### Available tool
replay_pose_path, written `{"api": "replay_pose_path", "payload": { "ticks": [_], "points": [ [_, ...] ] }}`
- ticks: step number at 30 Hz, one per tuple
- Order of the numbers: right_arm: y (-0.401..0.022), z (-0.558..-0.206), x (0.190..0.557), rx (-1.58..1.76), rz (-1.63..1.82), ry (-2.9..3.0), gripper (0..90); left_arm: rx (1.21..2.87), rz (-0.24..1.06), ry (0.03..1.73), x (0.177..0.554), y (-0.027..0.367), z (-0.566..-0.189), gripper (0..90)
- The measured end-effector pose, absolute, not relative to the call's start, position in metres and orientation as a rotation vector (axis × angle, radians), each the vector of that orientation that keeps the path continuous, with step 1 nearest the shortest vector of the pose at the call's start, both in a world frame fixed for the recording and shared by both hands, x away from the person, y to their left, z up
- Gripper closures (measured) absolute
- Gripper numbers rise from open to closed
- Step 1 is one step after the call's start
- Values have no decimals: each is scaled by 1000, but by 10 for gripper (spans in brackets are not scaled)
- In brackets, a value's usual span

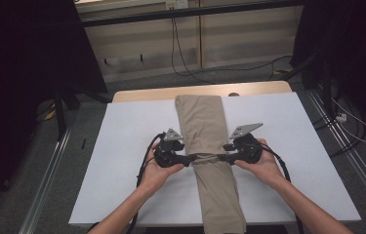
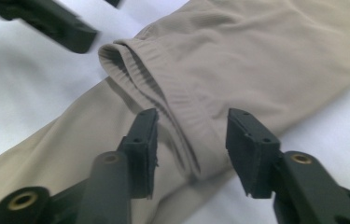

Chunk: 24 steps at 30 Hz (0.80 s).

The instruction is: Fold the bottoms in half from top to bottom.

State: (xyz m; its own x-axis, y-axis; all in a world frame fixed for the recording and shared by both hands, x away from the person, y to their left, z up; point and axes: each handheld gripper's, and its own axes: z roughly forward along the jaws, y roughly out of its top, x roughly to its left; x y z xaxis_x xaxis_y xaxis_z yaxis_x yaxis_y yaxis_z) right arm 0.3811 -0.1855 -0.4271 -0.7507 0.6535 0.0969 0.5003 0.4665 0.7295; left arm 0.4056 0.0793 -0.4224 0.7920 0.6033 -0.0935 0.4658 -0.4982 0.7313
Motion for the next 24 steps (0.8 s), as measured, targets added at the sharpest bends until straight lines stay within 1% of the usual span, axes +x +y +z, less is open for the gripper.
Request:
{"api": "replay_pose_path", "payload": {
  "ticks": [1,3,4,5,6,7,8,9,10,14,16,20,22,23,24],
  "points": [
    [-184,-429,384,999,1150,2517,527,2212,237,780,409,76,-424,398],
    [-182,-437,386,992,1138,2539,512,2231,174,782,415,73,-429,408],
    [-181,-440,386,993,1113,2545,512,2231,169,785,414,72,-431,442],
    [-180,-443,385,985,1094,2542,524,2226,198,791,413,72,-432,474],
    [-180,-444,384,990,1088,2530,558,2234,201,798,413,71,-433,480],
    [-181,-444,384,990,1095,2521,619,2229,190,795,413,71,-434,503],
    [-183,-442,384,990,1102,2521,644,2217,181,800,412,72,-434,522],
    [-185,-442,385,999,1119,2518,698,2212,173,795,412,73,-434,526],
    [-186,-441,385,1002,1138,2519,712,2218,160,783,411,72,-435,525],
    [-187,-442,386,1004,1144,2530,748,2223,176,739,409,70,-436,523],
    [-186,-441,386,1005,1142,2529,761,2222,168,753,411,69,-438,560],
    [-186,-443,388,1015,1148,2534,766,2242,137,745,414,69,-443,591],
    [-186,-443,390,1028,1159,2540,788,2240,127,763,416,68,-442,655],
    [-186,-442,390,1032,1163,2540,810,2237,129,763,416,68,-441,703],
    [-186,-441,391,1030,1161,2536,825,2227,136,772,415,69,-440,775]
  ]
}}
